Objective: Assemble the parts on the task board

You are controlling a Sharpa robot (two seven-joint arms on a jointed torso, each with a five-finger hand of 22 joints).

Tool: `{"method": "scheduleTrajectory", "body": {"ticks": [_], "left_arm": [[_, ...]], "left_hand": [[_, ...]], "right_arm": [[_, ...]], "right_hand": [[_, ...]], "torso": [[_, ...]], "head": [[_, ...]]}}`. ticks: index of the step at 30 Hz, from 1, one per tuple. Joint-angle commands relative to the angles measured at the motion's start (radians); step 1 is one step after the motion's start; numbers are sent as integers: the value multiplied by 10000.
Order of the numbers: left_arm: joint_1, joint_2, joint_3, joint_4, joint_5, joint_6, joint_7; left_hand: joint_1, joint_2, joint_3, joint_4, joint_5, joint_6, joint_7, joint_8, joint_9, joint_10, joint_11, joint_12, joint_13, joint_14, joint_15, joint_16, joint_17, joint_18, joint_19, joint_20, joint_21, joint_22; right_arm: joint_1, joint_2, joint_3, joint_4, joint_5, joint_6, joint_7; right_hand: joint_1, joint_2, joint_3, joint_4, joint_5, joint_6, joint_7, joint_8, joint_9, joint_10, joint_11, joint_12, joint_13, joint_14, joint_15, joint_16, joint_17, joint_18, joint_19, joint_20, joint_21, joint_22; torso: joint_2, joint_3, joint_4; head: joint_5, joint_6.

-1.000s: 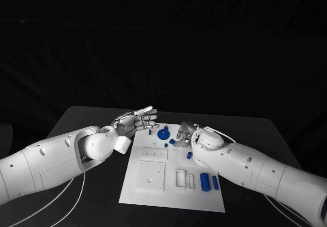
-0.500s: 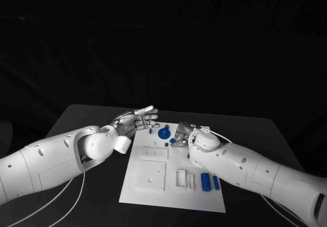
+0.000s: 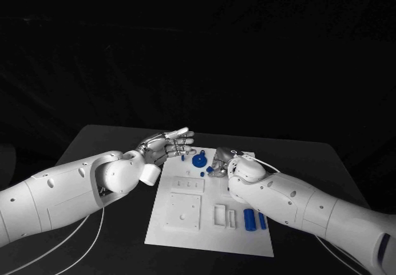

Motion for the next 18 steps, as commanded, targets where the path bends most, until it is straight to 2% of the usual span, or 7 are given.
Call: {"method": "scheduleTrajectory", "body": {"ticks": [1, 8, 18], "left_arm": [[26, 7, 6, 40, -102, -7, -3], [39, 16, 5, 66, -149, 5, -62], [45, 44, 4, 129, -188, 56, -139]], "left_hand": [[29, -46, -54, 23, 24, 32, 10, 14, -9, -36, 44, -38, 0, 3, 78, -34, -12, -150, 58, -21, -33, -14], [21, -72, -60, 36, 24, -1, 19, 12, -16, -60, 54, -40, -1, 1, 87, -71, -21, -150, 64, -14, -71, -24], [29, -93, -52, 51, 25, -55, 35, 13, -25, -102, 69, -39, 0, -1, 98, -114, -30, -150, 76, -6, -116, -33]], "right_arm": [[3, 37, -14, -35, -190, -32, -38], [4, 106, -52, -99, -197, -17, -7], [2, 235, -219, -300, -228, 17, 52]], "right_hand": [[-112, 22, 71, -29, -21, 15, -21, -51, 4, -20, 33, -50, -20, 26, 1, -32, -6, -62, 440, -15, -6, 189], [-119, 47, 178, -87, -62, 32, -23, -52, 4, -9, 28, -39, -14, 34, -3, -21, 2, -66, 442, -18, 4, 184], [-183, 72, 412, -177, -73, 87, -37, -51, 4, -1, 20, -30, -12, 40, -7, -25, 1, -75, 445, -23, 42, 181]], "torso": [[11, -2, -9], [14, -8, 0], [16, -18, -16]], "head": [[9, -4], [21, -18], [26, -37]]}}
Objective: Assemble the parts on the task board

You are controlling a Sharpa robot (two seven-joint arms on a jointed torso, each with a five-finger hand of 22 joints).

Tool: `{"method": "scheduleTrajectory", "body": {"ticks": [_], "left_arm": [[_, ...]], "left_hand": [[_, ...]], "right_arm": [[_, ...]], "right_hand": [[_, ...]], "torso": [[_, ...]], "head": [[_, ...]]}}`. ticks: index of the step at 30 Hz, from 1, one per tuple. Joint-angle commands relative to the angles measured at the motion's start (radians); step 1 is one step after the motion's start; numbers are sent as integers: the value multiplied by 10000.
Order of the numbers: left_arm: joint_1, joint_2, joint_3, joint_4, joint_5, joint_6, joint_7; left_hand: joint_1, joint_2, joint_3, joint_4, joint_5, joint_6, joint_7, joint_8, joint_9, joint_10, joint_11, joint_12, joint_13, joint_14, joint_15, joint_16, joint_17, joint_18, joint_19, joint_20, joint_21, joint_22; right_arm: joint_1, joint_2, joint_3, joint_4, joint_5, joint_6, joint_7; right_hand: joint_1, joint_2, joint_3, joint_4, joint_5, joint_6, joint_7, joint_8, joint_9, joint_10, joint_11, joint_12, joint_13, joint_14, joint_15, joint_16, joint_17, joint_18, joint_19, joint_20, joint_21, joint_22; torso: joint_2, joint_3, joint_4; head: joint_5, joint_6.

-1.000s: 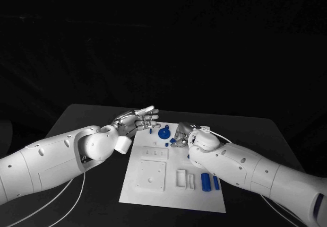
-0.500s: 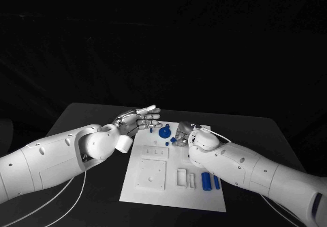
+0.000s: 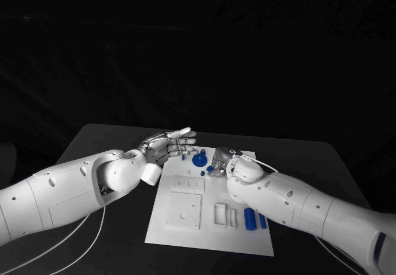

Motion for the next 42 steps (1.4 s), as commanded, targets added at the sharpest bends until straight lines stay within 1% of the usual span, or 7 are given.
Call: {"method": "scheduleTrajectory", "body": {"ticks": [1, 7, 12, 16, 21, 30, 42], "left_arm": [[17, 29, 4, 65, -76, 58, -34], [18, 39, 4, 141, -127, 93, -82], [18, 42, 4, 147, -166, 93, -99], [18, 47, 4, 151, -180, 99, -116], [18, 51, 4, 151, -194, 103, -133], [19, 38, 4, 147, -225, 90, -155], [20, 20, 3, 114, -316, 100, -168]], "left_hand": [[29, -93, -26, 25, 25, -55, 35, 13, -13, -66, 33, -39, 0, -1, 98, -35, -12, -151, 77, -5, -36, -13], [26, -102, -26, 31, 25, -71, 41, 14, -15, -85, 40, -40, 0, 0, 102, -45, -13, -151, 79, -2, -51, -16], [18, -117, -32, 39, 24, -90, 48, 12, -17, -102, 47, -42, -1, -5, 107, -55, -15, -151, 81, 1, -62, -18], [18, -117, -32, 39, 24, -90, 48, 12, -17, -102, 47, -42, -1, -5, 107, -55, -15, -151, 81, 1, -62, -18], [38, -126, -21, 38, 24, -105, 52, 16, -16, -121, 51, -36, 0, 0, 108, -69, -15, -151, 90, 3, -86, -21], [78, -135, 1, 18, 26, -112, 54, 16, -13, -127, 51, -30, 1, 2, 107, -76, -10, -151, 104, 1, -102, -19], [119, -128, 38, -17, 28, -115, 57, 15, -8, -132, 52, -29, 0, -1, 106, -76, -5, -151, 106, 0, -110, -15]], "right_arm": [[-41, 29, -53, -54, -131, 102, 50], [-42, 52, -99, -74, -141, 83, 56], [-42, 87, -131, -136, -164, 19, 49], [-42, 128, -196, -214, -206, -19, 54], [-43, 148, -292, -245, -284, -27, 59], [-43, 99, -394, -270, -358, -44, 116], [-44, -116, -434, -121, -306, -631, 390]], "right_hand": [[-87, -1, 145, -41, -29, 64, -5, -52, 6, 1, 15, -30, 1, 41, -12, -23, 3, -74, 444, -25, 45, 183], [-82, 20, 551, -281, -134, 168, -31, -57, 5, 4, -3, -22, 11, 34, -21, -33, 1, -90, 437, -36, 24, 165], [-162, 33, 603, -310, -119, 226, -49, -47, 11, 10, -15, -20, 14, 41, -27, -30, 2, -93, 442, -41, 51, 171], [-137, 52, 677, -356, -141, 281, -63, -54, 8, 14, -28, -21, 14, 47, -35, -25, 6, -102, 444, -48, 67, 175], [-7, 140, 1178, -645, -167, 443, -88, -52, 8, 39, -61, 3, 45, 66, -50, -12, 13, -132, 448, -62, 121, 191], [-248, 175, 1797, -1475, 437, 732, -143, -54, 8, 76, -107, 14, 101, 82, -76, -5, 21, -184, 439, -96, 213, 250], [-480, 193, 1794, -1485, 911, 867, -196, -52, 9, 171, -152, 22, 142, 150, -110, 53, 68, -202, 469, -125, 381, 289]], "torso": [[4, -5, -5], [2, -6, -11], [2, -6, -10], [7, -20, -2], [13, -23, -9], [3, -23, -26], [11, -18, -22]], "head": [[-4, -6], [-16, -12], [-19, -14], [-32, -12], [-23, -28], [-19, -46], [-46, -15]]}}
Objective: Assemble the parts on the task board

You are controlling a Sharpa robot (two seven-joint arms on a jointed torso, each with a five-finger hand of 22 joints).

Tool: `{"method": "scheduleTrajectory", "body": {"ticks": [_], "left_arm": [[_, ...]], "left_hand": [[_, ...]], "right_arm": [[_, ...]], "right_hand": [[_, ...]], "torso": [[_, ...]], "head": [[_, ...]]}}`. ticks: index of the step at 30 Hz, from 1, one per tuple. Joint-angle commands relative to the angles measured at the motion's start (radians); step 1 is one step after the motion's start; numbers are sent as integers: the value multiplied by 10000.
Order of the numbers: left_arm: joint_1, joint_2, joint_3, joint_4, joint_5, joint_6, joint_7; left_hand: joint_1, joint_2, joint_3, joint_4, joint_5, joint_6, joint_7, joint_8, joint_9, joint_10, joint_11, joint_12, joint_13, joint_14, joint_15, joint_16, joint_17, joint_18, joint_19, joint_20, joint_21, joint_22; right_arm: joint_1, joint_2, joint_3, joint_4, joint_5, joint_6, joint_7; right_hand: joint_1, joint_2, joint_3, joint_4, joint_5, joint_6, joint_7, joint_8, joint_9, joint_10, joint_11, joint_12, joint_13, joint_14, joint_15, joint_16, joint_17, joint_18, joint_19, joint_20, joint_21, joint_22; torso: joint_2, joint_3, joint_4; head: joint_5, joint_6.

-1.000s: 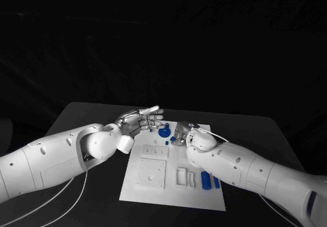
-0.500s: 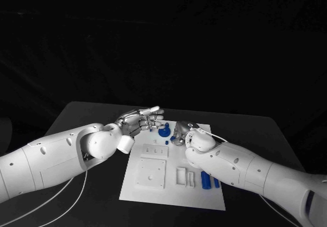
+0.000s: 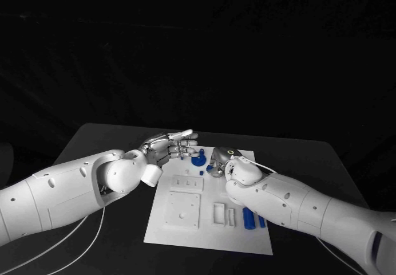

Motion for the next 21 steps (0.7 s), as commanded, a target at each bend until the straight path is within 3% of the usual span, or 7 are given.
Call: {"method": "scheduleTrajectory", "body": {"ticks": [1, 11, 15, 21], "left_arm": [[15, -1, 6, -7, -103, 89, 39], [34, -108, 5, -155, -300, 0, 65], [44, -152, 4, -185, -357, 1, 56], [63, -192, 1, -242, -639, -192, -146]], "left_hand": [[28, -36, 37, -17, 28, -78, 20, 15, -1, -61, -19, -28, 0, -1, 34, -37, -7, -151, 35, 0, -56, -8], [-22, -87, 27, -7, 29, -82, 18, 15, 4, -62, -20, -26, -2, 25, 27, -20, 8, -151, 65, -9, -48, 9], [-22, -86, 37, -4, 30, -103, 23, 12, -8, -42, -26, -18, 1, 55, 15, 4, 21, -151, 91, -24, -32, 21], [-60, -114, 31, 36, 32, -80, 8, 18, -15, 49, -58, 17, 4, 108, -14, 49, 46, -151, 145, -53, 7, 46]], "right_arm": [[-82, -163, -47, 45, 9, -126, 127], [-81, -870, -25, 880, 371, -1301, 863], [-79, -1209, 117, 1297, 707, -1523, 1245], [-78, -1749, 395, 2040, 1270, -1848, 1882]], "right_hand": [[-116, -2, -118, 55, 48, 62, -11, 46, 14, 70, -43, 23, 19, 67, -19, 53, 13, -190, 470, -53, 84, 289], [-83, -101, -513, 415, 11, 153, -71, 47, 13, 193, -86, 1, 73, 138, -82, 40, 50, -199, 483, -112, 283, 245], [-89, -131, -619, 505, 113, 175, -85, 46, 14, 229, -100, 0, 98, 153, -109, 59, 89, -199, 491, -140, 430, 256], [2, -111, -881, 628, 254, 179, -92, 46, 13, 265, -105, -15, 145, 175, -117, 48, 150, -165, 487, -146, 526, 224]], "torso": [[3, 3, 1], [-4, -2, -16], [-11, -3, -39], [-6, 35, -87]], "head": [[0, 21], [22, 54], [-4, 81], [25, 125]]}}
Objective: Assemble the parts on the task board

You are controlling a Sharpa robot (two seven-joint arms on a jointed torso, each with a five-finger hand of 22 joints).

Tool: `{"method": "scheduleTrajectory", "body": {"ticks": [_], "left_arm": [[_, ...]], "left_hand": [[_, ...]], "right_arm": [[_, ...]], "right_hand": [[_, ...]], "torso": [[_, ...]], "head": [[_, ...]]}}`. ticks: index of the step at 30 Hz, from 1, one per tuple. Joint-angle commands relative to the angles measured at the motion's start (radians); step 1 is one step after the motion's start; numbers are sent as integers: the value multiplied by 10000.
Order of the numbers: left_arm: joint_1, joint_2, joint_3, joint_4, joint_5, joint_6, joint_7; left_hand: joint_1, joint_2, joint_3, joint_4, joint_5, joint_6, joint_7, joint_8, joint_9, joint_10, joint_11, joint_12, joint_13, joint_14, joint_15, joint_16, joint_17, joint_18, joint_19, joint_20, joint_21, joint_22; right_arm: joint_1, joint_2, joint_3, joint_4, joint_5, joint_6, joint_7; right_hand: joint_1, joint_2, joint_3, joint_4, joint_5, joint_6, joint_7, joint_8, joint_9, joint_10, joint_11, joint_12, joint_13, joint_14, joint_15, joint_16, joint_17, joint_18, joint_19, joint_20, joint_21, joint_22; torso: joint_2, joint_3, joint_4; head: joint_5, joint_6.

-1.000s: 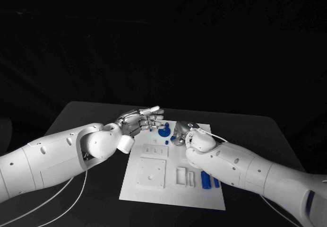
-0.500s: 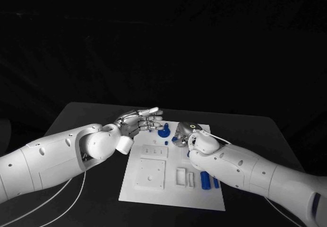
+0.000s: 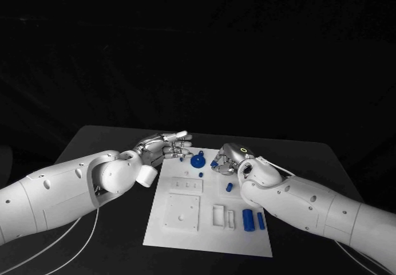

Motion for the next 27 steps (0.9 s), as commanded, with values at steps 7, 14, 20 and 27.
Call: {"method": "scheduleTrajectory", "body": {"ticks": [7, 14, 20, 27], "left_arm": [[79, -87, -5, -129, -756, -430, -854], [188, -198, -32, -348, -1648, -83, -1992], [391, -277, -229, -384, -2362, -116, -2754], [520, -362, -333, -304, -3130, -398, -3495]], "left_hand": [[-207, -205, -25, 248, 39, -11, -66, -9, -41, 312, -149, 144, 27, 353, -112, 307, 136, -150, 294, -111, 164, 99], [-227, -275, 6, 429, 47, 85, -167, 16, -185, 917, -389, 590, 127, 696, -346, 919, 448, -150, 654, -331, 488, 272], [-454, -386, -35, 913, 38, 198, -246, 16, -403, 1203, -575, 1350, 319, 610, -566, 2167, 1105, -150, 883, -587, 1172, 708], [-631, -956, 208, 1579, 24, 238, -366, 18, -536, 1182, -738, 2412, 860, 647, -810, 3359, 1619, -150, 802, -860, 2320, 1513]], "right_arm": [[-6, -891, 198, 1209, 1006, -692, 1493], [-52, -1531, 265, 2074, 1102, -607, 2075], [-154, -1930, 277, 2705, 833, -630, 2310], [-334, -2220, 279, 3332, 445, -763, 2404]], "right_hand": [[73, -65, -152, 42, 172, 16, -12, 33, -11, 55, 5, -24, 32, 60, 2, -15, 23, -134, 487, -69, 170, 250], [135, -6, -366, 61, 204, -56, 6, 34, -13, 80, 18, -4, 85, 62, 13, -24, 45, -91, 483, -52, 191, 259], [200, 5, -376, 21, 201, -65, 15, 36, -13, 113, 20, 25, 124, 79, 15, -5, 65, -84, 492, -47, 282, 290], [227, 0, -363, -3, 204, -34, 7, 35, -13, 140, 14, 42, 147, 95, 9, 5, 74, -82, 498, -49, 341, 309]], "torso": [[-8, 43, -60], [-6, 103, -108], [-20, 140, -112], [-29, 151, -115]], "head": [[58, 83], [105, 149], [172, 108], [210, 91]]}}
